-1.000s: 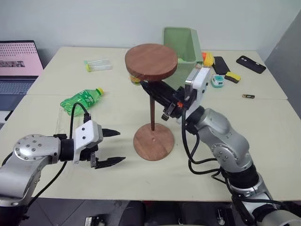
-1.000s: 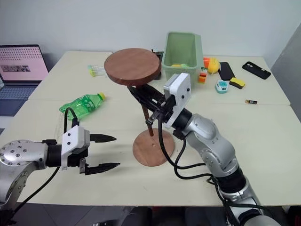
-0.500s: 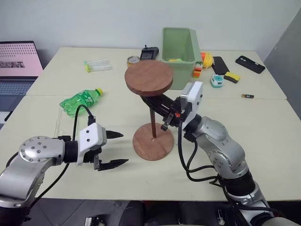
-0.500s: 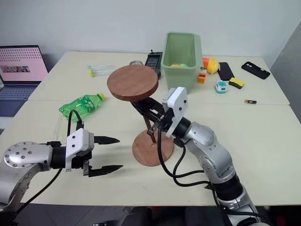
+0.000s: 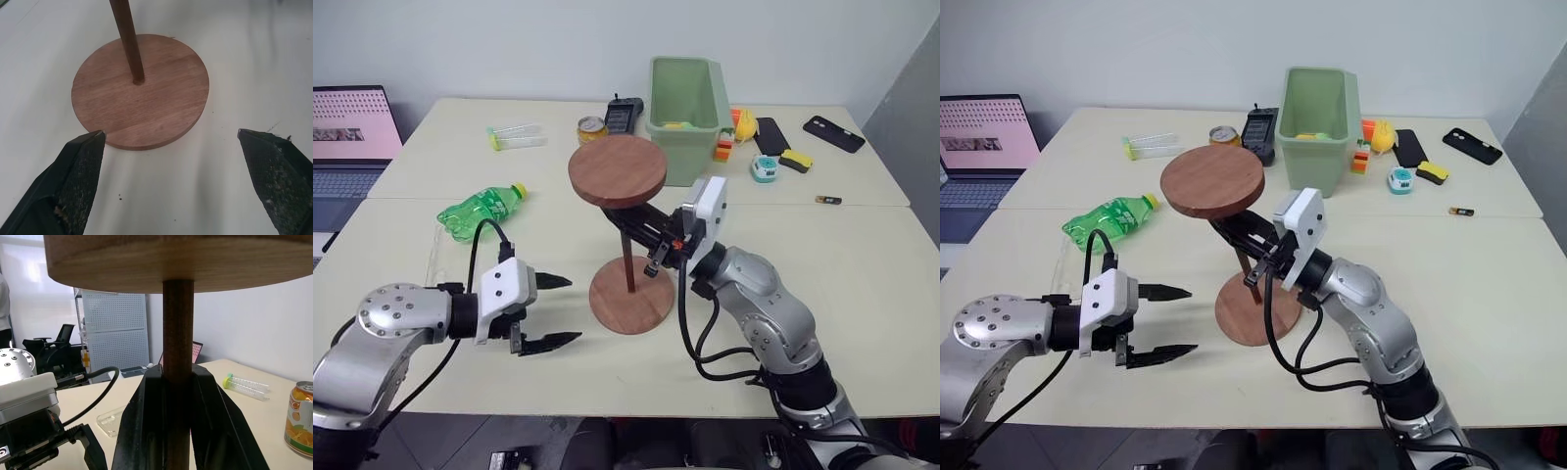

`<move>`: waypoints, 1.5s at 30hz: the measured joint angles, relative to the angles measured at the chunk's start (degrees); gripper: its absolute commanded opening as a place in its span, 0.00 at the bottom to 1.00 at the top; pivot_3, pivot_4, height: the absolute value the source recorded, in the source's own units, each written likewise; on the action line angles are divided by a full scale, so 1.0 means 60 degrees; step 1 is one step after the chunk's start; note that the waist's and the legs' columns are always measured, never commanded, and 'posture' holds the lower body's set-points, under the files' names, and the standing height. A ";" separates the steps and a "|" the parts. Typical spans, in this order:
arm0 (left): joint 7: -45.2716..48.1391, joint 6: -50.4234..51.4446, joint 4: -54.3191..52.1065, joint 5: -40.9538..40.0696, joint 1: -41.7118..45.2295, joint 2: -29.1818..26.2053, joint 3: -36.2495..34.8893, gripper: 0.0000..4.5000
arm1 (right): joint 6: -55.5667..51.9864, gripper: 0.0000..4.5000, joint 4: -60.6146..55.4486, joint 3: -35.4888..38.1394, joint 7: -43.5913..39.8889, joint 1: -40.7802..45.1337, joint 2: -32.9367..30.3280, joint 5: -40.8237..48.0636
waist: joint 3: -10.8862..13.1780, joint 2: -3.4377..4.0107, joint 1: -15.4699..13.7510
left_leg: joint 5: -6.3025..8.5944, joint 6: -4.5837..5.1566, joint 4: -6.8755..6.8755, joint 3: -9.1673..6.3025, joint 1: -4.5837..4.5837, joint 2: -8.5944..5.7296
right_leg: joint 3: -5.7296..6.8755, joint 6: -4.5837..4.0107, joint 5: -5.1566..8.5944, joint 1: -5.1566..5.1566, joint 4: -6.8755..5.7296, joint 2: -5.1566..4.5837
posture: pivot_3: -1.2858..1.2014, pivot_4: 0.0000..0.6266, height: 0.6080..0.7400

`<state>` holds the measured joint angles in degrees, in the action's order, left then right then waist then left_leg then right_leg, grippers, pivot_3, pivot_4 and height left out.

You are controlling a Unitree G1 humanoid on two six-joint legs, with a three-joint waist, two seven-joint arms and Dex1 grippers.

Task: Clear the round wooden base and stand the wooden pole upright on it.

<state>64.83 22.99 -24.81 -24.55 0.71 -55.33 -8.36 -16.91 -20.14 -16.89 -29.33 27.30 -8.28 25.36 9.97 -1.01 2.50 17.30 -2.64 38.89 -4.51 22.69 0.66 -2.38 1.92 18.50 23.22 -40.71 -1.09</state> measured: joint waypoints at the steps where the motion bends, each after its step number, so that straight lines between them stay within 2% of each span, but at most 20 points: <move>1: 0.0003 -0.0013 0.0007 0.0007 -0.0020 0.0000 0.0000 1.00 | 0.0024 0.06 0.0054 0.0000 -0.0028 -0.0030 0.0002 -0.0020 | 0.0000 0.0000 -0.0001 | 0.0000 0.0000 0.0000 -0.0002 0.0000 0.0000 | 0.0001 0.0000 0.0000 0.0000 0.0000 0.0000 | 0.52 0.24 1.00; 18: 0.0112 -0.0202 0.0203 0.0071 0.0132 -0.0002 0.0002 1.00 | 0.0650 0.06 0.0526 -0.0012 -0.0474 -0.0302 0.0266 -0.0599 | -0.0001 -0.0001 -0.0001 | -0.0001 -0.0002 0.0000 0.0000 -0.0008 -0.0001 | 0.0000 0.0000 0.0000 -0.0002 -0.0011 0.0002 | 0.52 0.24 1.00; 35: 0.0059 -0.0114 0.0200 0.0071 0.0205 -0.0001 0.0024 1.00 | 0.0442 0.06 0.0399 -0.0101 -0.0601 -0.0619 -0.0133 -0.0670 | -0.0062 0.0000 -0.0013 | 0.0000 0.0000 -0.0001 0.0006 -0.0046 -0.0001 | -0.0007 0.0000 0.0000 -0.0032 -0.0013 0.0002 | 0.52 0.24 1.00; 37: 0.0000 -0.0056 0.0178 0.0065 0.0219 0.0000 0.0039 1.00 | 0.0371 0.06 0.0403 -0.0159 -0.0602 -0.0584 -0.0237 -0.0689 | -0.0072 -0.0001 -0.0015 | 0.0001 0.0001 -0.0008 0.0002 -0.0086 -0.0001 | -0.0003 0.0000 0.0002 -0.0075 -0.0004 0.0003 | 0.52 0.24 1.00; 42: -0.0060 0.0058 0.0134 0.0055 0.0284 0.0000 0.0065 1.00 | 0.0233 0.06 0.0403 -0.0217 -0.0594 -0.0593 -0.0386 -0.0720 | -0.0073 0.0011 -0.0025 | 0.0004 0.0006 -0.0104 0.0002 -0.0305 -0.0001 | 0.0001 -0.0006 0.0007 -0.0302 0.0110 0.0007 | 0.52 0.24 1.00; 45: -0.0072 0.0062 0.0114 0.0053 0.0325 0.0000 0.0095 1.00 | 0.0137 0.06 0.0390 -0.0228 -0.0565 -0.0555 -0.0385 -0.0723 | -0.0103 0.0020 -0.0025 | 0.0004 0.0005 -0.0138 0.0004 -0.0328 -0.0002 | -0.0001 -0.0006 0.0008 -0.0319 0.0134 0.0009 | 0.52 0.24 1.00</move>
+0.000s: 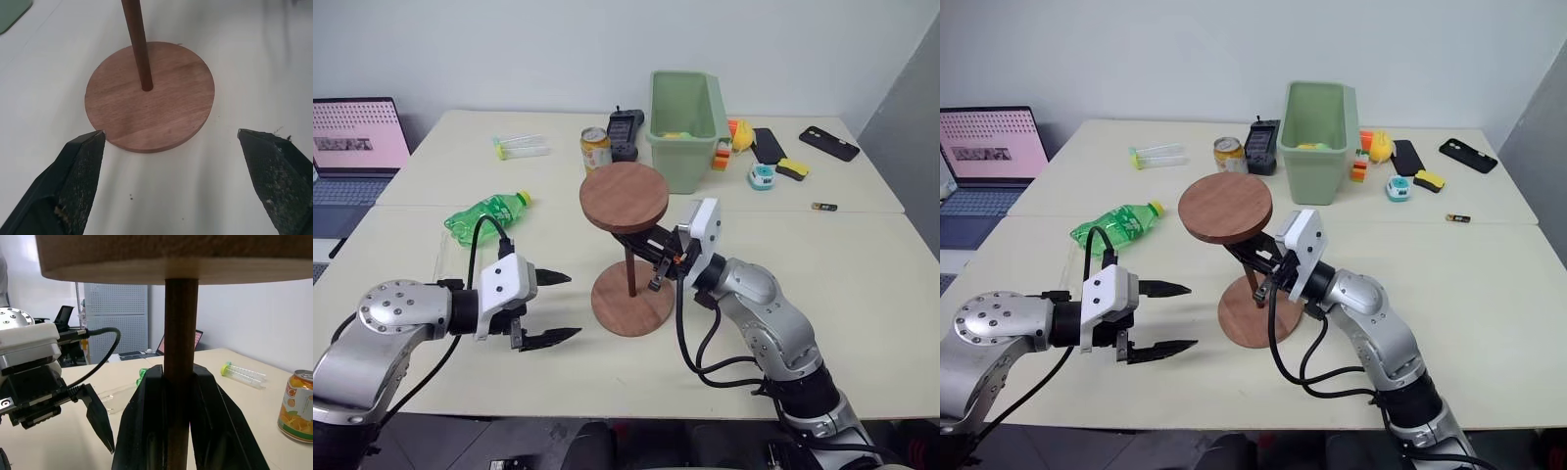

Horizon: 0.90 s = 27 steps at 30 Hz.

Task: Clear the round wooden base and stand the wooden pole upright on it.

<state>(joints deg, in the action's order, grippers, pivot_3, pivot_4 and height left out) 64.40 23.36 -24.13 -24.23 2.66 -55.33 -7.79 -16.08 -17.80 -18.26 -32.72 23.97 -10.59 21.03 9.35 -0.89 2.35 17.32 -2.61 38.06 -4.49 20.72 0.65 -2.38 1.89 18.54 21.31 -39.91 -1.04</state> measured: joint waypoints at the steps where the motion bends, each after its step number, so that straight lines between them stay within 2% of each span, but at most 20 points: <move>1: -0.0004 0.0008 -0.0004 -0.0001 0.0001 0.0000 0.0017 1.00 | -0.0021 0.06 -0.0018 -0.0001 0.0003 0.0043 0.0000 0.0000 | 0.0000 0.0000 0.0000 | 0.0000 0.0000 0.0000 0.0000 0.0001 0.0002 | -0.0001 0.0000 0.0000 0.0001 0.0001 -0.0001 | 0.52 0.24 1.00; 3: -0.0007 0.0016 -0.0006 -0.0001 0.0001 0.0000 0.0030 1.00 | -0.0073 0.21 -0.0080 0.0002 0.0028 0.0056 0.0002 0.0000 | 0.0000 0.0000 0.0000 | 0.0000 0.0000 0.0000 -0.0003 0.0004 0.0003 | 0.0000 0.0000 0.0000 0.0002 0.0003 -0.0004 | 0.52 0.24 1.00; 6: -0.0012 0.0035 -0.0024 -0.0024 0.0049 0.0000 0.0112 1.00 | -0.0697 0.31 0.0387 -0.0240 -0.0024 -0.0181 -0.0265 -0.0275 | -0.0001 -0.0007 -0.0009 | -0.0001 -0.0001 0.0001 -0.0008 0.0016 0.0003 | 0.0002 0.0000 0.0000 0.0009 0.0004 -0.0005 | 0.52 0.24 1.00; 14: -0.0037 0.0214 -0.0137 -0.0089 0.0183 0.0000 0.0151 1.00 | -0.1115 0.70 0.0283 -0.0390 -0.0427 -0.0340 -0.0516 -0.0321 | 0.0024 0.0012 -0.0019 | 0.0000 -0.0001 -0.0011 0.0006 0.0044 0.0009 | -0.0008 0.0000 0.0000 0.0048 0.0013 -0.0005 | 0.52 0.24 1.00; 22: -0.0538 0.0661 -0.0130 -0.0198 0.0435 0.0203 0.0141 1.00 | -0.1164 0.70 0.0174 -0.0331 -0.0994 -0.0459 -0.1508 -0.0586 | 0.0026 0.0010 -0.0073 | 0.0000 -0.0001 -0.0010 0.0007 0.0044 0.0002 | -0.0006 0.0000 0.0000 0.0042 0.0020 -0.0006 | 0.52 0.24 1.00; 24: -0.0643 0.0664 -0.0125 -0.0208 0.0435 0.0203 0.0116 1.00 | -0.1153 0.70 0.0166 0.0010 -0.1169 -0.0545 -0.2024 -0.0598 | 0.0027 0.0009 -0.0082 | 0.0000 -0.0001 -0.0010 0.0006 0.0046 0.0000 | -0.0006 0.0000 0.0000 0.0040 0.0023 -0.0009 | 0.52 0.24 1.00; 27: -0.0884 0.0572 0.0215 0.0071 0.0238 0.0147 -0.0172 1.00 | -0.1128 0.70 0.0191 0.1195 -0.1427 -0.0977 -0.3151 -0.0575 | 0.0031 0.0009 -0.0108 | 0.0000 0.0000 -0.0011 0.0004 0.0046 -0.0003 | -0.0002 0.0000 0.0000 0.0027 0.0044 -0.0011 | 0.52 0.24 1.00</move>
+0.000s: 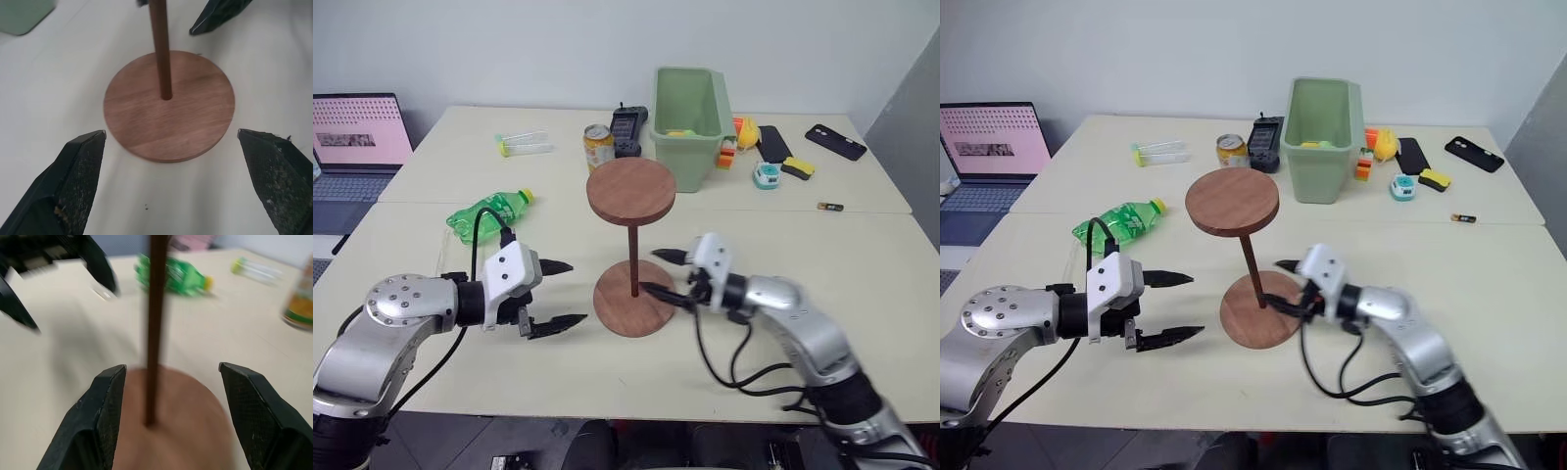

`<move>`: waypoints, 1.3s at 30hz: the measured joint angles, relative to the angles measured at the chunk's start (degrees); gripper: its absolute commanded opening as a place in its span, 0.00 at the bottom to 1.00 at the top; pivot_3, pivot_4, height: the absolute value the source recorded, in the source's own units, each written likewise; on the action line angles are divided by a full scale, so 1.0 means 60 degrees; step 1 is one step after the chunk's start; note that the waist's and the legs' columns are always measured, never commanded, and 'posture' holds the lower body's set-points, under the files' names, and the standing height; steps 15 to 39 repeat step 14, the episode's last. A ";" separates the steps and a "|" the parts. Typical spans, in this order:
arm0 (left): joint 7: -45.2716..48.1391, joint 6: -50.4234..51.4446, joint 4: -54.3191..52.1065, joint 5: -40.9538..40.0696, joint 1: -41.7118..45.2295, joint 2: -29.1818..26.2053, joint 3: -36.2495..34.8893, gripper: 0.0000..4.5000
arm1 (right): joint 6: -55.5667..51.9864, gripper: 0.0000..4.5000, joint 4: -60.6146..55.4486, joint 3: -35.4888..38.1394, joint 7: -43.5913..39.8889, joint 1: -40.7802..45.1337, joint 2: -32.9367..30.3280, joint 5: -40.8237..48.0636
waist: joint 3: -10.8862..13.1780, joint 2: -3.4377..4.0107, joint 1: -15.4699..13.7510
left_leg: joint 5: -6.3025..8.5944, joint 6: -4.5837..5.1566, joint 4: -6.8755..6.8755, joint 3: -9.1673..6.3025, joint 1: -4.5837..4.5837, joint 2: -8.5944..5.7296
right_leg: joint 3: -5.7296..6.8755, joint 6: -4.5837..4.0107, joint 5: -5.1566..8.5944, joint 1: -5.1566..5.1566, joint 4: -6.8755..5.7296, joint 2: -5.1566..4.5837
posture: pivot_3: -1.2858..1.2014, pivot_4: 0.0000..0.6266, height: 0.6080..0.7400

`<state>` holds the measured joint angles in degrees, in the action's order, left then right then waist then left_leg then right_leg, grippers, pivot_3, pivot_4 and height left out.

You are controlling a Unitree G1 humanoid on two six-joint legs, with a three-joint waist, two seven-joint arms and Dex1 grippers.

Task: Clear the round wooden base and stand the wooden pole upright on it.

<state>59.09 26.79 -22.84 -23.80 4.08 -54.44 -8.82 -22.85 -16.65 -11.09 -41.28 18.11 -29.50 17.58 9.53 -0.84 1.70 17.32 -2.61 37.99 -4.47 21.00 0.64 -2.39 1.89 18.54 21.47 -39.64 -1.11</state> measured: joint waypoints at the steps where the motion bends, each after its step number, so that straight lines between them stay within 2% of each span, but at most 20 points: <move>1: -0.0021 -0.0034 0.0089 0.0069 -0.0080 -0.0041 -0.0035 1.00 | 0.0004 0.70 -0.0034 0.0228 -0.0022 -0.0092 -0.0135 0.0037 | 0.0001 0.0001 0.0002 | 0.0000 0.0000 -0.0002 0.0000 0.0000 0.0000 | -0.0001 0.0000 0.0000 0.0000 0.0000 0.0000 | 0.52 0.24 1.00; 6: -0.0167 -0.0287 0.0316 0.0319 -0.0446 -0.0073 -0.0207 1.00 | 0.0264 0.70 -0.0577 0.1480 -0.0448 -0.1123 -0.1101 0.0269 | 0.0006 0.0004 0.0010 | 0.0001 0.0001 -0.0014 -0.0008 0.0004 0.0011 | -0.0004 0.0000 0.0000 -0.0003 0.0018 0.0000 | 0.52 0.24 1.00; 10: -0.0160 -0.0342 0.0601 0.0381 -0.1211 -0.0080 -0.0795 1.00 | 0.0413 0.70 -0.1137 0.3257 -0.0916 -0.2678 -0.1872 0.0770 | 0.0013 0.0008 -0.0006 | 0.0003 0.0002 -0.0015 -0.0002 0.0011 0.0005 | -0.0009 0.0000 0.0000 -0.0010 0.0036 -0.0008 | 0.52 0.24 1.00; 13: -0.0104 -0.0285 0.0919 0.0298 -0.1306 -0.0094 -0.1121 1.00 | 0.0642 0.70 -0.1290 0.4278 -0.1157 -0.3277 -0.2337 0.0867 | 0.0014 0.0003 -0.0004 | 0.0002 0.0002 -0.0011 -0.0008 -0.0002 0.0005 | -0.0007 -0.0001 -0.0002 -0.0027 0.0034 -0.0007 | 0.52 0.24 1.00; 39: -0.0070 -0.0284 0.0971 0.0298 -0.1325 -0.0123 -0.1155 1.00 | 0.0679 0.70 -0.1309 0.4366 -0.1204 -0.3379 -0.2409 0.0866 | 0.0015 0.0003 -0.0004 | 0.0002 0.0002 -0.0011 -0.0008 -0.0005 0.0005 | -0.0007 -0.0002 -0.0002 -0.0029 0.0033 -0.0006 | 0.52 0.24 1.00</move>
